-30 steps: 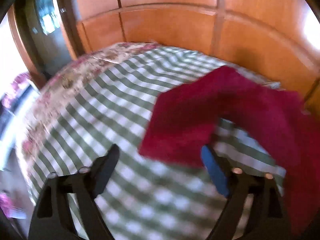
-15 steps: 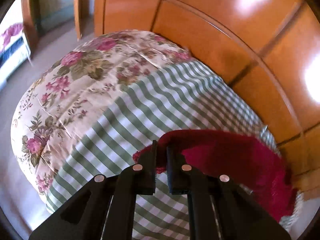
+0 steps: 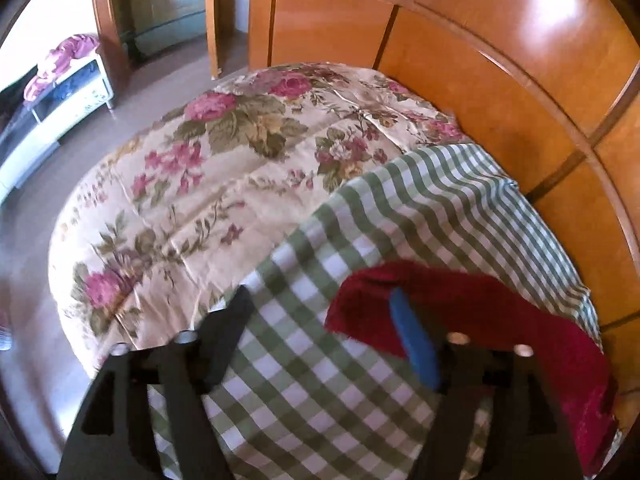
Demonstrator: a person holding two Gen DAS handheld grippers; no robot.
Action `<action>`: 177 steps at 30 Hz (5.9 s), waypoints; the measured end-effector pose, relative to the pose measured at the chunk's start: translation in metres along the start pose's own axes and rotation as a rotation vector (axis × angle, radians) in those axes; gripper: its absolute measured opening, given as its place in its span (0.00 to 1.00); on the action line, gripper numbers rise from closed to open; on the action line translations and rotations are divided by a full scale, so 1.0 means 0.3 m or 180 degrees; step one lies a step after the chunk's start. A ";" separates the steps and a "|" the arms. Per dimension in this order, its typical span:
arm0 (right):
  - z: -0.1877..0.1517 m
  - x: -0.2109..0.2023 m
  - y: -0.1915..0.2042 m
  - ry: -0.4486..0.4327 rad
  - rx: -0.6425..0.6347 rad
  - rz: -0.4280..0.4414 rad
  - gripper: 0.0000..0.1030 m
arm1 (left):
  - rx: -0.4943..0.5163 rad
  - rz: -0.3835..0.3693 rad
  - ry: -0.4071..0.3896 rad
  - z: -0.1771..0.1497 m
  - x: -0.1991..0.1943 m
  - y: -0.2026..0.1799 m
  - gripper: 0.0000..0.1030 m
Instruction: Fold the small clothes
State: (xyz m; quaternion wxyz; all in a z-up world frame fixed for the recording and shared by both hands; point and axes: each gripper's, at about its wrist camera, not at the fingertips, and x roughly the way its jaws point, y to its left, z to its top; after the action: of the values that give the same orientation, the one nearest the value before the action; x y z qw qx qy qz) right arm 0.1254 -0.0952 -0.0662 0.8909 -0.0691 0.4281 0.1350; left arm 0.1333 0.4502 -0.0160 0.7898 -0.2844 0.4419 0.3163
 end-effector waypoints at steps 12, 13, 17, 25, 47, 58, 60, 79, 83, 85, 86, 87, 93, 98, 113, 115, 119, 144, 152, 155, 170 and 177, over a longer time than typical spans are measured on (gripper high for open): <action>0.000 0.009 0.007 0.0027 -0.0060 -0.0078 0.97 | -0.0362 -0.0337 -0.0013 -0.054 0.168 -0.022 0.33; 0.000 0.010 0.006 0.0024 -0.0063 -0.0085 0.97 | -0.0316 -0.0331 0.0009 -0.043 0.176 -0.034 0.09; 0.000 0.011 0.004 0.0025 -0.0069 -0.0085 0.97 | -0.0427 -0.0406 -0.0117 0.014 0.087 -0.018 0.07; -0.002 0.010 -0.006 0.0002 -0.0075 -0.0065 0.97 | -0.0098 0.0331 0.0175 -0.028 0.171 -0.030 0.14; -0.036 -0.205 -1.155 -0.0485 0.2836 -0.0444 0.66 | 0.2509 -0.1486 0.0219 -1.079 -0.234 -1.045 0.56; 0.132 -0.044 -1.605 -0.0667 0.3531 -0.0899 0.60 | 0.2594 -0.1250 0.0140 -1.144 -0.200 -1.068 0.67; 0.175 -0.023 -1.637 -0.0580 0.3417 -0.0974 0.57 | 0.2593 -0.1205 0.0127 -1.151 -0.197 -1.079 0.68; 0.077 -0.253 -1.742 -0.0453 0.3080 -0.1639 0.64 | 0.2520 -0.1257 0.0212 -1.134 -0.209 -1.056 0.72; 0.098 -0.257 -1.518 -0.0355 0.2712 -0.0912 0.64 | 0.2442 -0.1283 0.0163 -1.125 -0.237 -1.015 0.72; 0.098 -0.242 -1.372 -0.0256 0.2487 -0.0468 0.64 | 0.2369 -0.1319 0.0160 -1.115 -0.245 -0.985 0.72; 0.092 -0.233 -1.293 -0.0183 0.2386 -0.0245 0.64 | 0.2327 -0.1315 0.0161 -1.109 -0.247 -0.965 0.72; 0.092 -0.233 -1.293 -0.0183 0.2386 -0.0245 0.64 | 0.2295 -0.1314 0.0159 -1.104 -0.249 -0.948 0.72; -0.023 -0.205 -0.841 0.0315 0.1741 0.0528 0.62 | 0.2218 -0.1199 0.0048 -1.079 -0.275 -0.807 0.72; -0.140 -0.281 -0.651 0.0439 0.1523 0.0667 0.42 | 0.2120 -0.1051 0.0014 -1.055 -0.287 -0.639 0.72; -0.286 -0.369 -0.503 0.0740 0.0979 0.0381 0.07 | 0.2348 -0.1035 0.0170 -1.119 -0.313 -0.488 0.09; -0.284 -0.361 -0.518 0.0717 0.1128 0.0453 0.08 | 0.2256 -0.1118 0.0144 -1.098 -0.341 -0.496 0.35; -0.243 -0.375 -0.613 0.0527 0.1396 0.0490 0.53 | 0.2290 -0.1364 -0.0102 -1.069 -0.397 -0.587 0.52; 0.129 -0.096 -1.735 -0.0243 0.3395 -0.1407 0.05 | 0.2707 -0.1337 0.0216 -1.184 -0.246 -1.040 0.66; 0.152 -0.210 -1.732 -0.0291 0.3200 -0.1871 0.05 | 0.2679 -0.1484 0.0289 -1.155 -0.248 -1.033 0.66; 0.252 -0.271 -1.631 -0.0581 0.2928 -0.1624 0.05 | 0.2599 -0.1583 0.0318 -1.121 -0.251 -1.026 0.66; 0.729 0.006 -0.489 -0.0511 0.0627 0.0735 0.14 | 0.2015 -0.2038 0.0413 -0.932 -0.259 -0.985 0.69; 0.657 -0.031 -0.508 -0.0546 0.0925 0.0902 0.65 | 0.1841 -0.2124 0.0431 -0.838 -0.217 -0.990 0.69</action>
State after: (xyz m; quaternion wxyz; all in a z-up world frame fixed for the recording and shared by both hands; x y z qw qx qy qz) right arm 0.3122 -0.1953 0.0651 0.8968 0.1326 0.3712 0.2011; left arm 0.1994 0.0612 -0.0209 0.8649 -0.1989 0.4470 -0.1118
